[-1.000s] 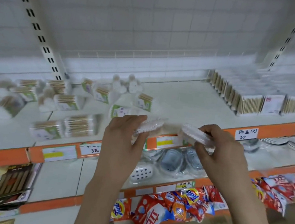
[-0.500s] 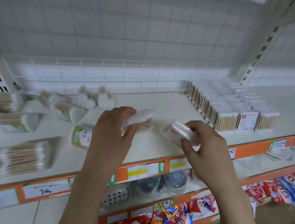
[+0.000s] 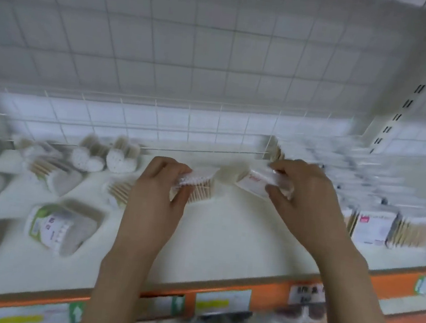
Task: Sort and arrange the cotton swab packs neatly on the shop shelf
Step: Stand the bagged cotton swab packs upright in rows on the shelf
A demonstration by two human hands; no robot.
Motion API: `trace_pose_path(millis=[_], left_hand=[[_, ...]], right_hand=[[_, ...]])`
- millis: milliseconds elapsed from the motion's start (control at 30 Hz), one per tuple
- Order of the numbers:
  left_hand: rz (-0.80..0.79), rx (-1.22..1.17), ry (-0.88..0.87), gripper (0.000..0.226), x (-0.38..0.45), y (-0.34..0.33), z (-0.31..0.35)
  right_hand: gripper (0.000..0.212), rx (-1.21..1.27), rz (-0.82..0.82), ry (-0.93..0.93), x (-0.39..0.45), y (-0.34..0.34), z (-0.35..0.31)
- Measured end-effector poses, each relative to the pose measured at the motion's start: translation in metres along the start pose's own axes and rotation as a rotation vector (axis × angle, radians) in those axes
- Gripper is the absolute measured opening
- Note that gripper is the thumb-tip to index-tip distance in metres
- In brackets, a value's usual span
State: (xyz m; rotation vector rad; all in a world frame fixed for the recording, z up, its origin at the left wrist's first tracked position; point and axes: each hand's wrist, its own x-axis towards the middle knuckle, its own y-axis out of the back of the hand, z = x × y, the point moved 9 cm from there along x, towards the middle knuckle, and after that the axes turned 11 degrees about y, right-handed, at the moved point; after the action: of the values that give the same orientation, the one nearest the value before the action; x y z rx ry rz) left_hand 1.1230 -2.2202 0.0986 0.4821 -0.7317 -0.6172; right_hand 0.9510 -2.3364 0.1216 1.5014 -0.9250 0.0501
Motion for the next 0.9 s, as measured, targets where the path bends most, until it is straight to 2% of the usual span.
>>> trace_pose_path(millis=[100,200,300,467,633,900], left_hand=[[0.025,0.011,0.040,0.026,0.007,-0.013,0.005],[0.046,0.037,0.075,0.025,0.012,-0.021,0.008],[0.061,0.068,0.098,0.023,0.015,-0.025,0.008],[0.090,0.159,0.128,0.024,0.014,-0.032,0.006],[0.087,0.217,0.131,0.027,0.009,-0.040,0.008],[0.050,0.264,0.167,0.026,0.006,-0.050,0.009]], right_hand=[[0.027,-0.065,-0.019,0.095,0.035,0.000,0.020],[0.027,-0.159,-0.119,0.167,0.069,-0.015,0.040],[0.029,-0.126,-0.192,0.198,0.096,-0.034,0.058],[0.031,-0.156,-0.302,0.246,0.121,-0.069,0.085],[0.032,-0.342,-0.378,0.316,0.132,-0.092,0.098],[0.022,-0.316,-0.392,0.264,0.128,-0.102,0.106]])
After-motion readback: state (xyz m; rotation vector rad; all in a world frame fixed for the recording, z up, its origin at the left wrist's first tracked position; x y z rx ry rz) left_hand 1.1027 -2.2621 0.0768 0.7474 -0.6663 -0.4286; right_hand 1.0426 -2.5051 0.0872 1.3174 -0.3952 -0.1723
